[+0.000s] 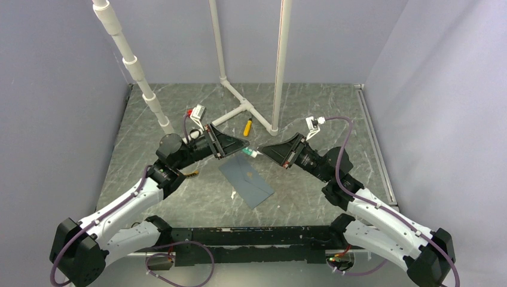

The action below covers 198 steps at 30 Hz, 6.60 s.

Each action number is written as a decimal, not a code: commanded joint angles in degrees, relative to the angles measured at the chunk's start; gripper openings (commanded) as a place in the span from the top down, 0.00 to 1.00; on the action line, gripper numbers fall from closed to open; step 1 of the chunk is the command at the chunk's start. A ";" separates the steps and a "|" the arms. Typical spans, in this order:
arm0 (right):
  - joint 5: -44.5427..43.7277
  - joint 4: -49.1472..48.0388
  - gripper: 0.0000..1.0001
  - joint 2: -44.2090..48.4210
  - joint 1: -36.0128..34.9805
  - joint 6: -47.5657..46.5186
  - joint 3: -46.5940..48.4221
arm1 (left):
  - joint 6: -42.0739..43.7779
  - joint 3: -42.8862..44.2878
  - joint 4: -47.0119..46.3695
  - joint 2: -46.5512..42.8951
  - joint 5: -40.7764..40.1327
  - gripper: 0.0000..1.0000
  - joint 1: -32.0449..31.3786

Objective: Place the letter into the envelope and seal it

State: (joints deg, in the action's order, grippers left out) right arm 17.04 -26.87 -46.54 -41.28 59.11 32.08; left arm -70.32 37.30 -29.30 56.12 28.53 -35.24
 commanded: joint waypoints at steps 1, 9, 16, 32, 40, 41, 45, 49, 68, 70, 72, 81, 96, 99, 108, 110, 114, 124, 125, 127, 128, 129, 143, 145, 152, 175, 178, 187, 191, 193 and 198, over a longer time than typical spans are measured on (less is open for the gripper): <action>0.09 1.72 1.00 1.17 -0.72 -2.38 2.82 | 0.18 2.31 -2.19 -0.79 -1.14 0.97 -0.18; 1.83 3.19 1.00 0.30 -1.04 -3.22 3.69 | 0.49 2.47 -2.17 -0.96 -1.55 0.97 -0.18; 1.67 2.42 1.00 -1.03 -1.26 -2.94 4.21 | -2.17 2.00 -6.09 0.38 -0.45 0.98 -0.18; -0.46 -8.07 1.00 -4.40 -2.28 4.58 1.03 | -4.82 1.79 -10.12 0.50 -2.56 0.98 -0.18; -5.51 -13.26 1.00 -6.08 -3.85 7.80 0.11 | -5.21 1.08 -12.69 0.81 -4.65 0.98 -0.26; -6.14 -14.91 1.00 -6.47 -4.09 8.36 -0.04 | -5.30 0.98 -13.03 0.91 -4.71 0.97 -0.26; -8.66 -18.15 1.00 -8.32 -4.89 8.81 0.00 | -5.75 0.48 -13.92 1.18 -4.63 0.97 -0.26; -8.52 -20.84 1.00 -10.82 -5.17 9.02 1.41 | -6.30 -0.07 -14.60 1.52 -3.86 0.98 -0.35; -6.70 -14.34 1.00 -12.21 -5.48 9.89 5.66 | 5.37 -1.19 2.77 -4.08 1.86 0.90 -1.31; -7.26 -10.47 1.00 -11.05 -5.48 10.55 5.73 | 6.04 -1.47 3.38 -5.40 2.16 0.89 -1.23; -7.84 -8.93 1.00 -10.35 -5.49 11.08 5.54 | 6.54 -0.72 4.17 -5.53 3.99 0.96 -1.14; -8.95 -11.40 1.00 -12.08 -5.48 12.10 6.25 | 0.28 -2.71 -0.69 -2.60 7.82 0.98 -1.23; -5.77 -4.88 0.33 -10.40 -5.50 9.75 4.64 | -13.40 -11.15 -8.66 -5.64 -8.00 0.98 -1.07; -4.92 -2.17 0.21 -9.36 -5.39 8.39 5.03 | -13.63 -11.25 -8.75 -5.59 -7.85 0.97 -0.63; -4.61 9.45 0.25 -6.37 -5.33 4.06 4.34 | -15.91 -12.44 -12.95 -3.86 -6.74 0.97 0.38; -6.86 10.88 0.33 -4.43 -5.31 2.17 3.47 | -16.07 -12.49 -13.12 -3.62 -6.29 0.98 0.57; -7.00 5.90 0.37 -1.38 -5.33 1.05 0.31 | -16.11 -12.81 -13.32 -3.13 -5.66 0.97 0.73; -3.24 3.11 0.59 -4.85 -5.34 2.77 1.38 | -18.14 -13.48 -16.61 -1.54 -4.36 0.98 0.97; -3.16 2.41 0.63 -4.95 -5.31 3.09 1.17 | -18.15 -13.52 -16.66 -1.54 -4.29 0.98 0.97; -2.88 1.00 0.73 -5.04 -5.33 3.55 0.83 | -18.18 -13.61 -16.51 -1.69 -4.28 0.98 0.97; -2.50 0.58 0.78 -5.19 -5.26 3.79 0.90 | -18.18 -13.62 -16.42 -1.82 -4.28 0.97 0.97; -2.19 0.21 0.83 -5.41 -5.28 3.88 0.98 | -18.06 -13.60 -16.34 -1.88 -4.21 0.98 0.97; 1.05 -10.44 1.00 -9.98 -5.33 8.18 2.35 | -9.33 -8.44 -16.56 3.42 6.06 0.98 -1.36; 1.03 -12.54 1.00 -9.85 -5.33 8.47 2.40 | -8.74 -8.17 -18.79 5.17 8.46 0.98 -2.30; 4.95 -13.09 1.00 -9.70 -5.39 8.73 5.86 | -7.20 -8.94 -21.98 5.44 10.10 0.98 -4.43; 7.25 -1.36 1.00 -12.47 -5.39 -0.20 13.12 | -3.19 -5.04 -15.87 7.84 12.91 0.98 -9.84; 1.91 7.51 1.00 -9.43 -5.34 -5.01 13.75 | 1.24 -3.87 -8.01 2.86 7.91 0.98 -9.38; -16.73 34.14 0.23 6.22 -4.41 -10.20 6.34 | 20.90 4.23 24.17 -11.37 -15.36 0.98 -8.96; -21.54 39.93 0.22 10.15 -4.39 -11.00 4.90 | 22.28 6.23 32.12 -8.28 -19.68 0.98 -8.90; -25.44 43.73 0.24 9.93 -4.37 -11.67 6.44 | 21.25 7.10 34.98 -5.09 -21.87 0.98 -8.93; -34.64 53.24 0.30 6.20 -4.37 -12.17 11.33 | 20.81 9.21 36.29 6.00 -25.76 0.96 -8.92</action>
State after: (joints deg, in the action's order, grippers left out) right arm -7.53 17.98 -37.98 -45.52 48.73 38.61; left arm -50.68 44.12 1.26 54.35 8.16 -44.23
